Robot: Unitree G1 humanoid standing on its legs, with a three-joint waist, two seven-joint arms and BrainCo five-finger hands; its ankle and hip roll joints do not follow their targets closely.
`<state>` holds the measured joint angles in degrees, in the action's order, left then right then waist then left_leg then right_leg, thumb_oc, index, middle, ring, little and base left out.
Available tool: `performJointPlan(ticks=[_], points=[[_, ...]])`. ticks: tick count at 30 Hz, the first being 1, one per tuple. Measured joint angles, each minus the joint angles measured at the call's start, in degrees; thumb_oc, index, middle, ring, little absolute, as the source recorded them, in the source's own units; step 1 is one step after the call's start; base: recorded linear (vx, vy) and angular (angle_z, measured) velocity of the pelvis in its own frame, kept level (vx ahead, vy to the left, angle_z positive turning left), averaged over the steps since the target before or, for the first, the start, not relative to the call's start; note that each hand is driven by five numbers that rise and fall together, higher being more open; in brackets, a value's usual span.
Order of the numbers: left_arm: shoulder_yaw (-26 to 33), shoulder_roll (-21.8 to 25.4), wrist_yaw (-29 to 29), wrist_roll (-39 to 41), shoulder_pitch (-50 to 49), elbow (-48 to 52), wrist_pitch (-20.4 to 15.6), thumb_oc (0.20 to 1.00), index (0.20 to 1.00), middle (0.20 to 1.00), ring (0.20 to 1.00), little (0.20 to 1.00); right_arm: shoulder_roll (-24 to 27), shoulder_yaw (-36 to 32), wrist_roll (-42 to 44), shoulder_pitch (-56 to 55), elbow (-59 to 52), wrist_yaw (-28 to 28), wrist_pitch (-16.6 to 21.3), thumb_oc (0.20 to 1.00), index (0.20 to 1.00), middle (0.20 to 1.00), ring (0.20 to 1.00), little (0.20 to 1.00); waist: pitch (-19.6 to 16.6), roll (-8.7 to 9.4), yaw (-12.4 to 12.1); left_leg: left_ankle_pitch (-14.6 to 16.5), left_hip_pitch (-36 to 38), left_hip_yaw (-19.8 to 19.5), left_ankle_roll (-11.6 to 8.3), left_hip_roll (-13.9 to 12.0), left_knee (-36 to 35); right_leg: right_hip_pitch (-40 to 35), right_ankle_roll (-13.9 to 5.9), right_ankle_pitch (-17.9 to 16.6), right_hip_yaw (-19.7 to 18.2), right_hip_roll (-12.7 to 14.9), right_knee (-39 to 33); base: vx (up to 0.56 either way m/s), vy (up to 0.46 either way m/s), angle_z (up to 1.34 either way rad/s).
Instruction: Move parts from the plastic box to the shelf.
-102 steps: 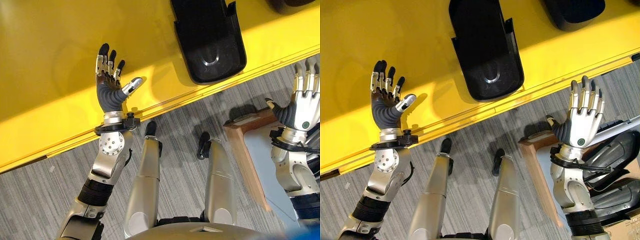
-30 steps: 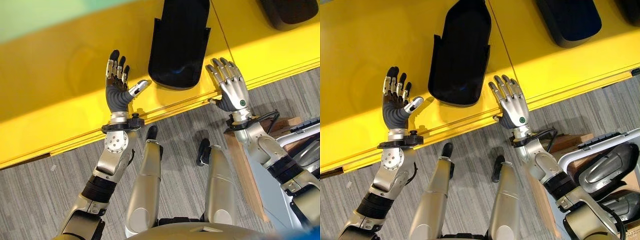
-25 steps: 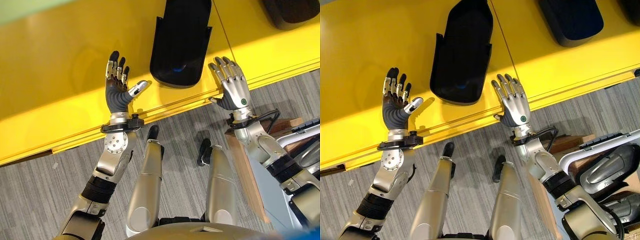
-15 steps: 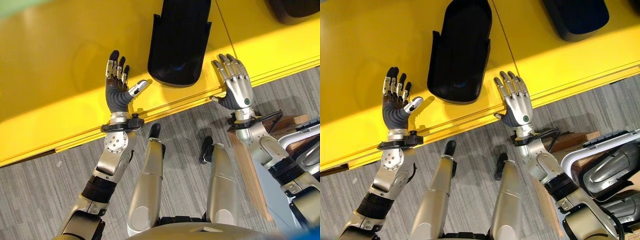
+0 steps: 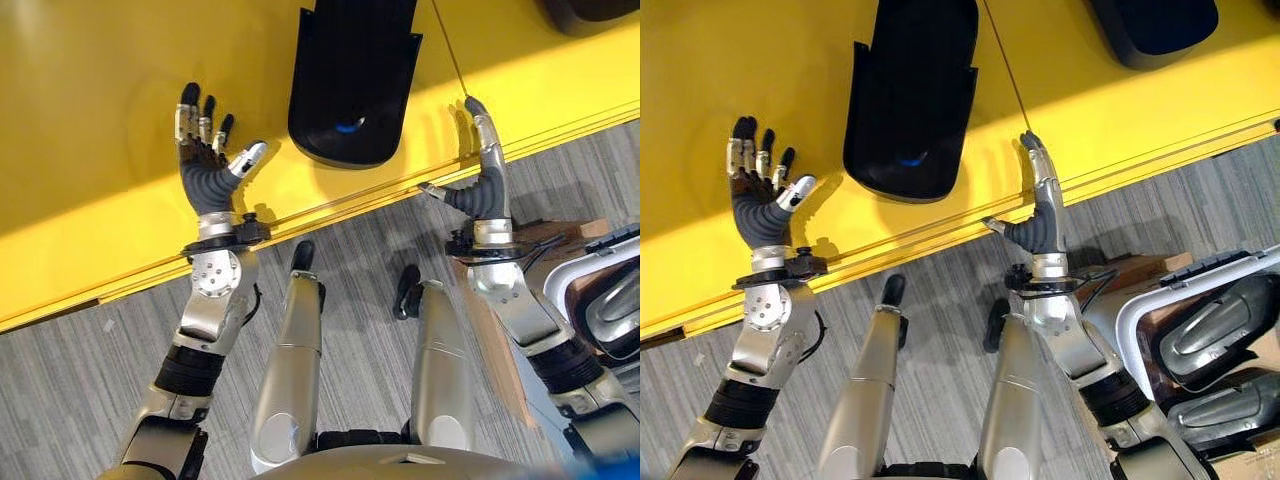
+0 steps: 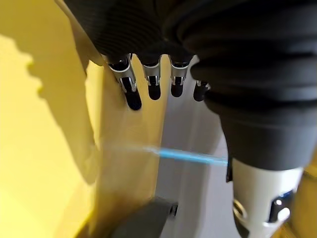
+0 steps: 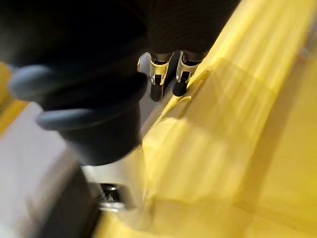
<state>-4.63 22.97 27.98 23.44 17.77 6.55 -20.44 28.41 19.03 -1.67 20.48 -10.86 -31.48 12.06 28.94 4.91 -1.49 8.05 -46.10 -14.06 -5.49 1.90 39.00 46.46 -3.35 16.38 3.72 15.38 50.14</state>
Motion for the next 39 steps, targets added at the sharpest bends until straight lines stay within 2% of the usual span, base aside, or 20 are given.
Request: performJointPlan(ticks=[3, 8, 12, 14, 19, 25, 33, 39], points=[[1.20, 0.43, 1.28, -0.45, 0.67, -0.03, 0.09, 1.000, 1.000, 1.000, 1.000, 1.000, 0.13, -1.83, 6.16, 1.80, -3.51, 2.55, 3.54, 1.000, 1.000, 1.000, 1.000, 1.000, -0.03, 0.08, 0.33, -0.01, 0.13, -0.09, 0.00, -0.01, 0.22, -0.33, -0.08, -0.15, -0.01, -0.12, -0.11, 0.00, 0.000, 0.00], [2.53, 0.42, 2.09, -0.49, 0.93, -0.03, 0.13, 1.000, 1.000, 1.000, 1.000, 1.000, 2.41, -3.27, 11.36, 0.22, -4.04, 6.41, 4.22, 1.000, 1.000, 1.000, 1.000, 1.000, 0.10, 0.68, 0.41, -0.01, 0.30, -0.01, -0.01, -0.05, 0.22, -0.59, -0.20, -0.27, -0.03, -0.16, -0.43, 0.00, -0.001, -0.01], [3.04, 0.90, 2.10, -0.52, 0.71, -0.04, 0.28, 1.000, 1.000, 1.000, 1.000, 1.000, 8.84, -5.00, 12.48, -5.05, -5.32, 9.51, 4.23, 1.000, 1.000, 1.000, 1.000, 1.000, 0.13, 1.68, 0.56, 0.05, 1.16, 0.59, -0.08, -0.55, -0.21, -1.29, -0.27, -0.65, -0.38, -0.45, -1.29, 0.01, -0.019, -0.10], [3.10, 1.22, 2.00, -0.55, 0.70, -0.03, 0.32, 1.000, 1.000, 1.000, 1.000, 1.000, 8.93, -6.00, 13.89, -5.98, -5.78, 10.51, 4.23, 1.000, 1.000, 1.000, 1.000, 1.000, 0.21, 2.30, 0.99, 0.05, 1.24, 0.62, -0.08, -0.63, -0.32, -1.28, -0.24, -0.67, -0.43, -0.55, -1.32, 0.00, -0.005, -0.02], [3.12, 1.35, 1.98, -0.55, 0.69, 0.00, 1.04, 1.000, 1.000, 1.000, 1.000, 1.000, 11.06, -7.35, 15.89, -7.87, -6.86, 12.80, 4.33, 1.000, 1.000, 1.000, 1.000, 1.000, 0.21, 2.37, 0.83, 0.05, 1.31, 0.62, -0.08, -0.81, -0.44, -1.30, -0.22, -0.68, -0.43, -0.78, -1.37, 0.00, 0.000, 0.00], [2.97, 1.38, 1.98, -0.57, 0.72, 0.00, 1.09, 1.000, 1.000, 1.000, 1.000, 1.000, 9.41, -7.19, 18.66, -6.11, -8.28, 13.02, 5.84, 1.000, 1.000, 1.000, 1.000, 1.000, 0.22, 2.39, 0.89, 0.05, 1.39, 0.68, -0.08, -0.92, -0.51, -1.29, -0.16, -0.73, -0.48, -0.90, -1.44, 0.00, 0.000, 0.00], [1.39, 2.62, 2.14, -2.80, 3.07, -0.42, 1.44, 1.000, 1.000, 1.000, 1.000, 1.000, 1.43, -2.47, 20.61, 1.49, -7.58, 10.31, 5.95, 1.000, 1.000, 1.000, 1.000, 1.000, 0.23, 2.41, 0.86, 0.05, 1.51, 0.95, -0.08, -0.90, -0.39, -1.39, -0.27, -0.89, -0.76, -0.94, -1.57, 0.00, 0.000, 0.00], [-0.71, 3.62, 2.38, -4.39, 5.72, -5.74, 2.35, 1.000, 1.000, 1.000, 1.000, 1.000, 0.67, 1.05, 20.68, 4.19, -3.69, 9.81, 5.94, 1.000, 1.000, 1.000, 1.000, 1.000, 0.23, 2.38, 0.51, 0.05, 1.82, 1.03, -0.09, -0.84, -0.36, -1.91, -0.43, -1.07, -0.80, -0.89, -1.94, 0.00, 0.011, 0.00]])
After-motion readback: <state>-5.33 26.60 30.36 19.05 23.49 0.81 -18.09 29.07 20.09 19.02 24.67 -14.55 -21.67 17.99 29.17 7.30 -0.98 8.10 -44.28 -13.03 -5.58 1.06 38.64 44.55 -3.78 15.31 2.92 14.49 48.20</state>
